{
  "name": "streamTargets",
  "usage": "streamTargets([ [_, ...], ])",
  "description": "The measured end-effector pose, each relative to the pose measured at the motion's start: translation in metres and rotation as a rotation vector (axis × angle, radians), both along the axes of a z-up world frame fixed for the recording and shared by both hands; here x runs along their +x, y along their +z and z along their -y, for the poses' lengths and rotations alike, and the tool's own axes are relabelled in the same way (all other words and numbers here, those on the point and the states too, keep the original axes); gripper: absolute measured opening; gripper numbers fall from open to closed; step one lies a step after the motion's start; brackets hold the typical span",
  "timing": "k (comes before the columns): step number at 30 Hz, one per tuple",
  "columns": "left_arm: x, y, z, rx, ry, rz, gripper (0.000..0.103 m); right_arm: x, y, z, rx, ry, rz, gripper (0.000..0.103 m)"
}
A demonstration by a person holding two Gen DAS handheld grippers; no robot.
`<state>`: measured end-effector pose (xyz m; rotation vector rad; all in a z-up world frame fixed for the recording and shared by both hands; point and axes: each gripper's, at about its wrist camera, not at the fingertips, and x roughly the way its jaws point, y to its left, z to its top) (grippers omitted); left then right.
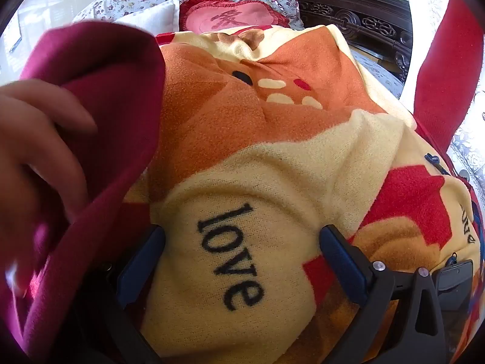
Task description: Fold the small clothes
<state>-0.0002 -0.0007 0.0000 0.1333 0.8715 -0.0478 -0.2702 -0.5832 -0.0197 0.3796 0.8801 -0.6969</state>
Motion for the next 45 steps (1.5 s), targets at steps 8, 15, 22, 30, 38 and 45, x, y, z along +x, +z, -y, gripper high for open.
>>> streamTargets([
  [8, -0.002, 0.000, 0.004, 0.003, 0.001, 0.000, 0.103, 0.000, 0.000, -0.002, -0.002, 0.000, -0.001, 0.087],
  [15, 0.000, 0.000, 0.000, -0.007, 0.001, -0.002, 0.103, 0.000, 0.000, -0.003, -0.001, 0.000, -0.001, 0.087],
  [22, 0.000, 0.008, 0.003, -0.002, -0.008, -0.035, 0.103, -0.001, 0.002, -0.003, 0.001, 0.000, 0.001, 0.087],
  [30, -0.039, 0.034, 0.007, -0.013, -0.053, -0.041, 0.103, 0.000, 0.001, -0.004, 0.000, 0.000, 0.000, 0.087],
  [38, -0.074, 0.061, 0.025, 0.002, -0.118, -0.003, 0.103, 0.000, 0.001, -0.003, -0.001, 0.004, -0.011, 0.087],
  [45, -0.091, 0.077, 0.035, -0.040, -0.145, 0.006, 0.103, -0.027, 0.031, -0.041, 0.039, 0.096, -0.025, 0.071],
])
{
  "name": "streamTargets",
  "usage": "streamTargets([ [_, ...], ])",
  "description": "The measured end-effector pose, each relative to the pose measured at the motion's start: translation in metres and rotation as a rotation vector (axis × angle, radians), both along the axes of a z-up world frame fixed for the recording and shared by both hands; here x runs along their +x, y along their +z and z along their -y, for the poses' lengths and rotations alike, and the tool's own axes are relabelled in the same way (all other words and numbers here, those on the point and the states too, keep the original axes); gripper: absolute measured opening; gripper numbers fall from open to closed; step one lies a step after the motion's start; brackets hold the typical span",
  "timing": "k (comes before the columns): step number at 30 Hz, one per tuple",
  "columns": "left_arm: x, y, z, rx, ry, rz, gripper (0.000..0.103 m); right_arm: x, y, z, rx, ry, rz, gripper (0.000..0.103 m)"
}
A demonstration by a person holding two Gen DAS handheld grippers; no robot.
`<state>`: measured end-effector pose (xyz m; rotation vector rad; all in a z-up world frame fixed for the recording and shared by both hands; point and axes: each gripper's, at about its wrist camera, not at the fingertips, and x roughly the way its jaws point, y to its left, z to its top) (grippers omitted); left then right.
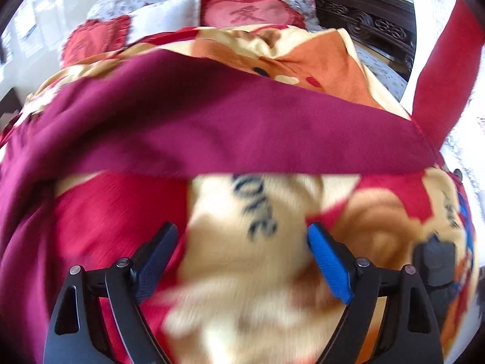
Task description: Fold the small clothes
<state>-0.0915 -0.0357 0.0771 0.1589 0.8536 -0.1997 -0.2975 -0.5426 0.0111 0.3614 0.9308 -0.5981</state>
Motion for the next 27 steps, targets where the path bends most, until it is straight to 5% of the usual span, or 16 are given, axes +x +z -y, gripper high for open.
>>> streamTargets([
  [9, -0.020, 0.015, 0.016, -0.032, -0.059, 0.010, 0.103, -0.060, 0.108, -0.096, 0.015, 0.186, 0.143, 0.071],
  [15, -0.030, 0.026, 0.021, -0.048, -0.094, 0.024, 0.103, -0.065, 0.174, -0.148, 0.018, 0.288, 0.180, 0.071],
  [19, -0.033, 0.028, 0.022, -0.050, -0.098, 0.022, 0.103, -0.042, 0.179, -0.178, 0.064, 0.352, 0.162, 0.071],
  [27, -0.035, 0.029, 0.025, -0.035, -0.108, 0.015, 0.103, 0.031, 0.142, -0.235, -0.055, 0.382, 0.100, 0.071],
])
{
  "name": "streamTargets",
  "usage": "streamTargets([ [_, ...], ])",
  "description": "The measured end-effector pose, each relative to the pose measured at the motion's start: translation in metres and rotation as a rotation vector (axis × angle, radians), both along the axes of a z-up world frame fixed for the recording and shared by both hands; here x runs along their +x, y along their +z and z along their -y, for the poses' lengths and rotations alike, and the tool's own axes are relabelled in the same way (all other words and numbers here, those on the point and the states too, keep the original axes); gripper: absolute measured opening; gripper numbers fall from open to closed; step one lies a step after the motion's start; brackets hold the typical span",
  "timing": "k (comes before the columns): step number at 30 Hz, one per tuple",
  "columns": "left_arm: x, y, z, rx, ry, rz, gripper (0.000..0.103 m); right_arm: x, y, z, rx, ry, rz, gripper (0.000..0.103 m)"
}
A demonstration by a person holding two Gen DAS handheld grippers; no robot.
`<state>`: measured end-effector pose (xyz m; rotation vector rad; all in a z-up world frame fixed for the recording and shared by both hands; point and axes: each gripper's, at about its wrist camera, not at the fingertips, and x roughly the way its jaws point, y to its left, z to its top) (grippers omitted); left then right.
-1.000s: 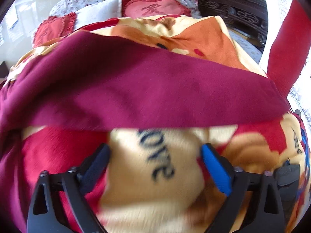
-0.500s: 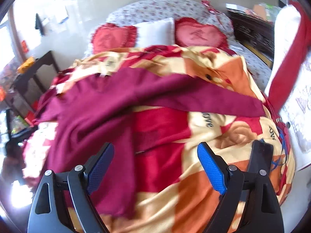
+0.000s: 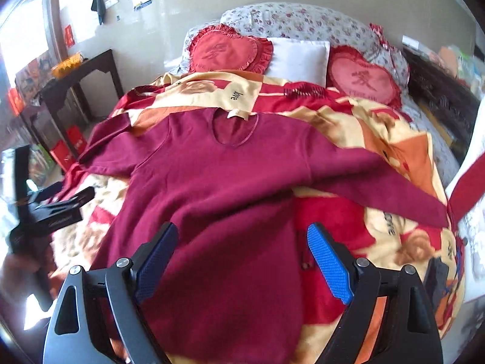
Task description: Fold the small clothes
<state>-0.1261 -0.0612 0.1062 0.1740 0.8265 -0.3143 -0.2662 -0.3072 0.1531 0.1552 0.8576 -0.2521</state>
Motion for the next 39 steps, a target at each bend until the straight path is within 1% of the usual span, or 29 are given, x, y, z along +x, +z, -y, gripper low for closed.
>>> streamTargets([
  [3, 0.002, -0.002, 0.002, 0.005, -0.002, -0.006, 0.103, 0.022, -0.009, -0.016, -0.029, 0.026, -0.006, 0.070],
  [11, 0.012, -0.009, 0.003, 0.005, 0.005, -0.023, 0.103, 0.065, -0.017, -0.041, -0.012, 0.064, -0.008, 0.070],
  [22, 0.028, -0.023, 0.001, 0.011, 0.022, -0.046, 0.103, 0.097, -0.031, -0.049, 0.018, 0.054, -0.022, 0.070],
  [30, 0.039, -0.031, 0.001, 0.016, 0.030, -0.058, 0.103, 0.112, -0.046, -0.050, 0.047, 0.051, -0.046, 0.070],
  [39, 0.049, -0.036, -0.001, 0.014, 0.047, -0.069, 0.103, 0.128, -0.055, -0.057, 0.058, 0.066, -0.059, 0.070],
])
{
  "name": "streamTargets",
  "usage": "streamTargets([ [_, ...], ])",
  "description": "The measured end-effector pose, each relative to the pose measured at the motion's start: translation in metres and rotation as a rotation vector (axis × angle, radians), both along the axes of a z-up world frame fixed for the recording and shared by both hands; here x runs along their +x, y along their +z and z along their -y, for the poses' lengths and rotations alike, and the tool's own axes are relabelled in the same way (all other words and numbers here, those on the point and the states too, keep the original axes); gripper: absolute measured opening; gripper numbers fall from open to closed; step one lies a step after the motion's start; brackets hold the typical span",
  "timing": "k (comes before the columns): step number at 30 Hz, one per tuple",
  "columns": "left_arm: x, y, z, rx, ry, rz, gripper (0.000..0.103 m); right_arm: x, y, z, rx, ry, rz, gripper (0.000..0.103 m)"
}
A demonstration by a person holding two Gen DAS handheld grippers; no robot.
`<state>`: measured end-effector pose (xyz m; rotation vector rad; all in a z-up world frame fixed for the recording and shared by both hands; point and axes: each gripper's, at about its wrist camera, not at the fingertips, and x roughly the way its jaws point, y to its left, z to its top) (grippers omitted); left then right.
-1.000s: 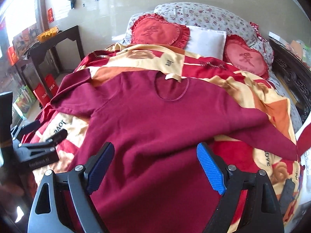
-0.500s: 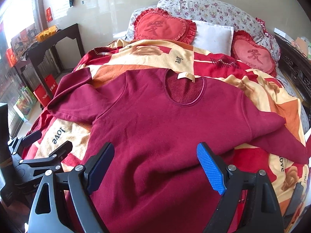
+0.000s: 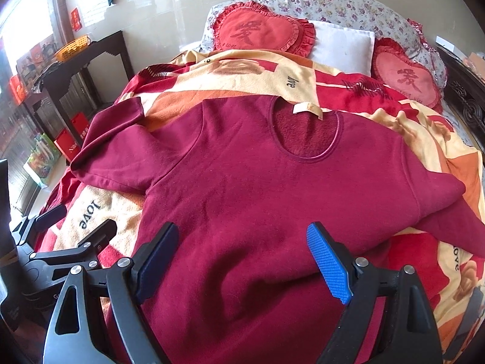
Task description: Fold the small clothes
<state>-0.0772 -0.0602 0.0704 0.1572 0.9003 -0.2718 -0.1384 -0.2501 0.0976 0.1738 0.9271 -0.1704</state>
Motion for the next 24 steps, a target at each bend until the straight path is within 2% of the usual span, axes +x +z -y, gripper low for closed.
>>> streamTargets([
  [24, 0.016, -0.008, -0.001, 0.009, 0.019, -0.020, 0.103, 0.019, -0.022, -0.001, 0.007, -0.013, -0.039, 0.070],
])
